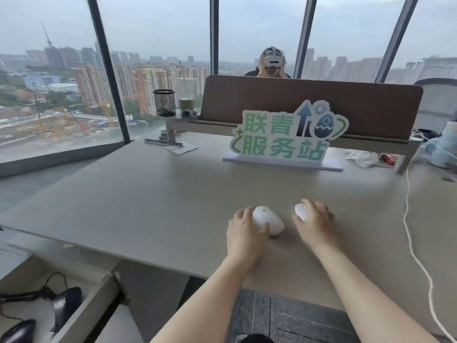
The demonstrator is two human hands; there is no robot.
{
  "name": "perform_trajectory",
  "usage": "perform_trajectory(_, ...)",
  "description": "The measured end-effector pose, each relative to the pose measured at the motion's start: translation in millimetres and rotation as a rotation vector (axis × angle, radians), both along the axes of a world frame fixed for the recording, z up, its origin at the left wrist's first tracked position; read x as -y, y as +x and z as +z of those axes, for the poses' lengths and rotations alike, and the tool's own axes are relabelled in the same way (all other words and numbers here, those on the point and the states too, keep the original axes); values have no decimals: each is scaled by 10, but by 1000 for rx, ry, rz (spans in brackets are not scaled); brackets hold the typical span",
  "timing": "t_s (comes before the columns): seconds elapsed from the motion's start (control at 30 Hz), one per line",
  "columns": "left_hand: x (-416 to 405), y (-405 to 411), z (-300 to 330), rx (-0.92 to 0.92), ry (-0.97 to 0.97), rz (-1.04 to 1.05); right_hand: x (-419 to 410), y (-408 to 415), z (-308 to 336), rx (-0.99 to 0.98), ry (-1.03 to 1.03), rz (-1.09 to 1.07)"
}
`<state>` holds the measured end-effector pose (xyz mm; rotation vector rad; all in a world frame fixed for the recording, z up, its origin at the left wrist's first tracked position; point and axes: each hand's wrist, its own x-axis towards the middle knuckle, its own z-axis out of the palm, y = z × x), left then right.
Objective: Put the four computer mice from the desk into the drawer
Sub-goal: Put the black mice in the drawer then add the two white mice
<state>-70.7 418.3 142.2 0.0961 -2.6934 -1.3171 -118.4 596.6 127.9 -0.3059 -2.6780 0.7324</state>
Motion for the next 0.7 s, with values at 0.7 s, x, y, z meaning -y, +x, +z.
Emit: perform_trajectory(0.7,830,143,79,-130,-82,278,988,542,224,-239,-263,348)
